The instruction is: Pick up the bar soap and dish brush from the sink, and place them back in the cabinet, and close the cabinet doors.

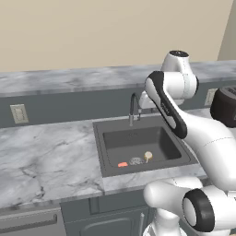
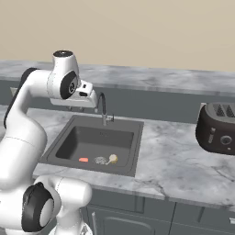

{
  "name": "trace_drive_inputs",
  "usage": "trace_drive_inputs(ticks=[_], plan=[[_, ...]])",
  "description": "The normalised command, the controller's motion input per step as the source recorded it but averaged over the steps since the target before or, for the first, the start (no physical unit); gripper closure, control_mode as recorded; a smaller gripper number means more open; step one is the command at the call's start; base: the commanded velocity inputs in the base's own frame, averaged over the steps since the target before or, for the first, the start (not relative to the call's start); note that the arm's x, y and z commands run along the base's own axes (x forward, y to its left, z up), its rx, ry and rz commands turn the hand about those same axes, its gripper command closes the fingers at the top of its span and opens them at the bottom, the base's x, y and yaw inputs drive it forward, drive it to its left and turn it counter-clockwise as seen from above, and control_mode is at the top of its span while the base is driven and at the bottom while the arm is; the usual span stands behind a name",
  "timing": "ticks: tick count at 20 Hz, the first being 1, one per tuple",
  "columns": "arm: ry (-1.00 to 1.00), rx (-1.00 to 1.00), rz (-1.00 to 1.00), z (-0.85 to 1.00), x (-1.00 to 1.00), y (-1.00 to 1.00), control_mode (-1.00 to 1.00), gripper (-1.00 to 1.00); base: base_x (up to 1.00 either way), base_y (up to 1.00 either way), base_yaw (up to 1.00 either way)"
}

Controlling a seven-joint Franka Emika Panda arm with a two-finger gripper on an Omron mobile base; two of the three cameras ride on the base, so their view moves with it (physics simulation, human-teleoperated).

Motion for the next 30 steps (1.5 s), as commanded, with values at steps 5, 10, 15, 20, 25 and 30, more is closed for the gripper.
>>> trace_drive_inputs(ticks=[5,10,15,20,25,30], plan=[[0.0,0.0,0.0,0.0,0.0,0.0,-1.0,-1.0,0.0,0.0,0.0],[0.0,0.0,0.0,0.0,0.0,0.0,-1.0,-1.0,0.0,0.0,0.0],[0.0,0.0,0.0,-0.04,0.07,0.0,-1.0,-1.0,0.0,0.0,0.0],[0.01,0.0,0.0,-0.15,0.06,-0.04,-1.0,-1.0,0.0,0.0,0.0],[0.0,0.0,0.0,-0.25,0.03,-0.16,-1.0,-1.0,0.0,0.0,0.0],[0.01,0.0,0.0,-0.27,0.1,-0.17,-1.0,-1.0,0.0,0.0,0.0]])
